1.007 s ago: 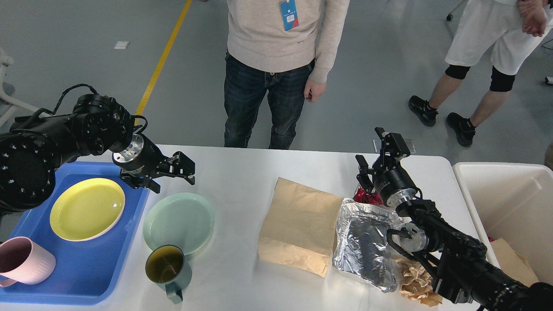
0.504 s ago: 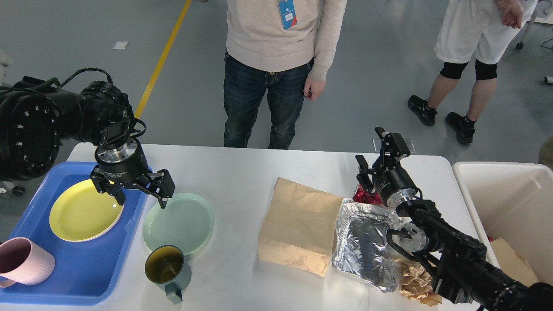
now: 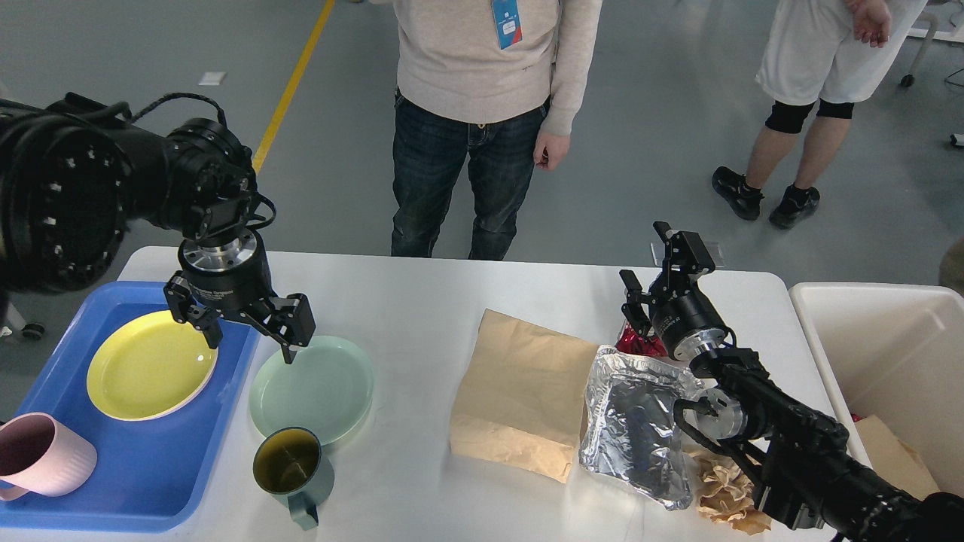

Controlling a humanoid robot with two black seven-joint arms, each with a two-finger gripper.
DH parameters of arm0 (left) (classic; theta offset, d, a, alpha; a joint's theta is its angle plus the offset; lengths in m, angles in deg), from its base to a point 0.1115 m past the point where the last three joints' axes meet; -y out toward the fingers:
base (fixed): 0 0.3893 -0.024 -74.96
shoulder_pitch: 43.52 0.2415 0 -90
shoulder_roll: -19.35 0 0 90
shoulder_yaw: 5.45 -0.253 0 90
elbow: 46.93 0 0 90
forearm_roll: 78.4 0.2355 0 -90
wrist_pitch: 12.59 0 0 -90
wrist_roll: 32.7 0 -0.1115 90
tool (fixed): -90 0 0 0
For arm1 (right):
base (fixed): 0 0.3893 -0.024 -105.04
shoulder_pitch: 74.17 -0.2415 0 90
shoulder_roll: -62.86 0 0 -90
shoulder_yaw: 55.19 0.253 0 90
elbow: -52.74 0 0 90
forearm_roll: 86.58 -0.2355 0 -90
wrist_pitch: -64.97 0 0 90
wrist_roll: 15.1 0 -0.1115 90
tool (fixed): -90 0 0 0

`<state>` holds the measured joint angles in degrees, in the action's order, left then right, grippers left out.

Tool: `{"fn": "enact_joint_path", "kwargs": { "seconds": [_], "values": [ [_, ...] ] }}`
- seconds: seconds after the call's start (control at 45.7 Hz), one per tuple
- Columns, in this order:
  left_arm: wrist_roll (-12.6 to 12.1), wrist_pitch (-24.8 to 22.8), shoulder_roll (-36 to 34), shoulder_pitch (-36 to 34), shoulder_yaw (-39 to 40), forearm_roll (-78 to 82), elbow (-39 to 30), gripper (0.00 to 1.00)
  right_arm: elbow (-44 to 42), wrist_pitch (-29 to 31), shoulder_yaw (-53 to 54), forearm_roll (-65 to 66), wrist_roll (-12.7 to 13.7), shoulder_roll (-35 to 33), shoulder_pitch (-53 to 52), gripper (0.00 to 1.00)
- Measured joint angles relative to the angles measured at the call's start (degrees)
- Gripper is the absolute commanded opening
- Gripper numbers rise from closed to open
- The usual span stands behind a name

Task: Tidy desktop
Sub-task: 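Move the left gripper over the dark mug and lower toward it, then grasp the dark mug by its rim with the left gripper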

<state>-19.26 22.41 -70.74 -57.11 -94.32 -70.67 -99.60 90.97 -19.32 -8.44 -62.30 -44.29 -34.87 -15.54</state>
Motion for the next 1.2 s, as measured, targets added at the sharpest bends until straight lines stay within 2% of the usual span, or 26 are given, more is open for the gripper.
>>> {"fn": "enact_joint_path", "kwargs": {
  "seconds": [0.219,0.657,0.985,1.204],
  "values": [
    [-0.1,0.0,3.9,6.5,0.7,-0.2,-0.3,0.96,0.0,0.0,0.0,0.0,0.0,0.0,0.0,1.0],
    [-0.3,0.0,3.8,13.3,0.0,0.1,0.9,0.96,0.0,0.0,0.0,0.0,0.0,0.0,0.0,1.0],
    [-0.2,0.0,3.8,14.3,-0.1,0.1,3.3,0.85,0.0,0.0,0.0,0.0,0.0,0.0,0.0,1.0],
    [-0.2,0.0,3.9,16.1,-0.1,0.1,4.8,0.69,0.0,0.0,0.0,0.0,0.0,0.0,0.0,1.0]
  ]
}}
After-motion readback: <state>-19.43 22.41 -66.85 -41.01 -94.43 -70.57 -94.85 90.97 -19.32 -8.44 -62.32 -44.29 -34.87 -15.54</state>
